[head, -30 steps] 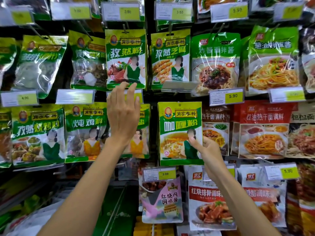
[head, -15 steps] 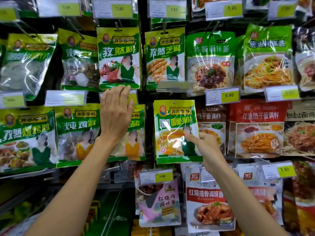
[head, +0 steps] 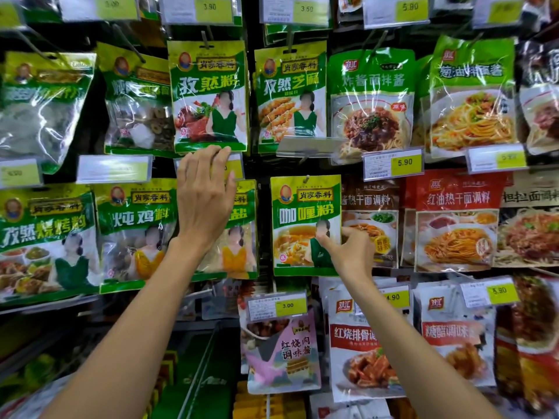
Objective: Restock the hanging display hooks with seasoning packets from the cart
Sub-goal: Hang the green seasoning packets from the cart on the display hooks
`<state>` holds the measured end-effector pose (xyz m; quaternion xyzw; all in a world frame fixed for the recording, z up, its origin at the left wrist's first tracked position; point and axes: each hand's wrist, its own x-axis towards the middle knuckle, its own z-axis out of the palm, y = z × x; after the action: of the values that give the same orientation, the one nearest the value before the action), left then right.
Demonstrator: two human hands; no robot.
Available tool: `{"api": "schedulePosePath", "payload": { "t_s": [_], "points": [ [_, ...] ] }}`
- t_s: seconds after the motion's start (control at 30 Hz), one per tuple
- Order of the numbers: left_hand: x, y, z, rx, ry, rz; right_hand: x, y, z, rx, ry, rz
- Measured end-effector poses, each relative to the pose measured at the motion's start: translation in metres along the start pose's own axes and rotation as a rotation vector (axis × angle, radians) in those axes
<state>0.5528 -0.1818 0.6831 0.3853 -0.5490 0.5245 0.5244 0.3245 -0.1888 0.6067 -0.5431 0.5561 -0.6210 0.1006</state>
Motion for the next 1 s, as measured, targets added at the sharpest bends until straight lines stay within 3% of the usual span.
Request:
{"api": "schedulePosePath", "payload": {
  "t_s": [0.4, 0.53, 0.7, 0.8, 1.0],
  "points": [
    [0.002, 0.002, -0.006, -0.016, -0.051, 0.004, 0.011, -0.001, 0.016, -0.060, 0.003, 0.029],
    [0.002, 0.007, -0.010, -0.034, -0.056, -0.005, 0.005, 0.010, -0.001, -0.121, 0.018, -0.019],
    [-0.022, 0.062, -0.017, -0.171, -0.035, 0.041, -0.017, 0.043, -0.051, 0.024, 0.041, -0.112],
    [-0.050, 0.129, -0.021, -0.386, -0.165, 0.029, -0.035, 0.071, -0.097, 0.034, 0.035, -0.118],
    [-0.132, 0.307, -0.038, -1.004, -0.666, -0.339, -0.105, 0.162, -0.221, -0.032, 0.082, 0.026]
  ]
}}
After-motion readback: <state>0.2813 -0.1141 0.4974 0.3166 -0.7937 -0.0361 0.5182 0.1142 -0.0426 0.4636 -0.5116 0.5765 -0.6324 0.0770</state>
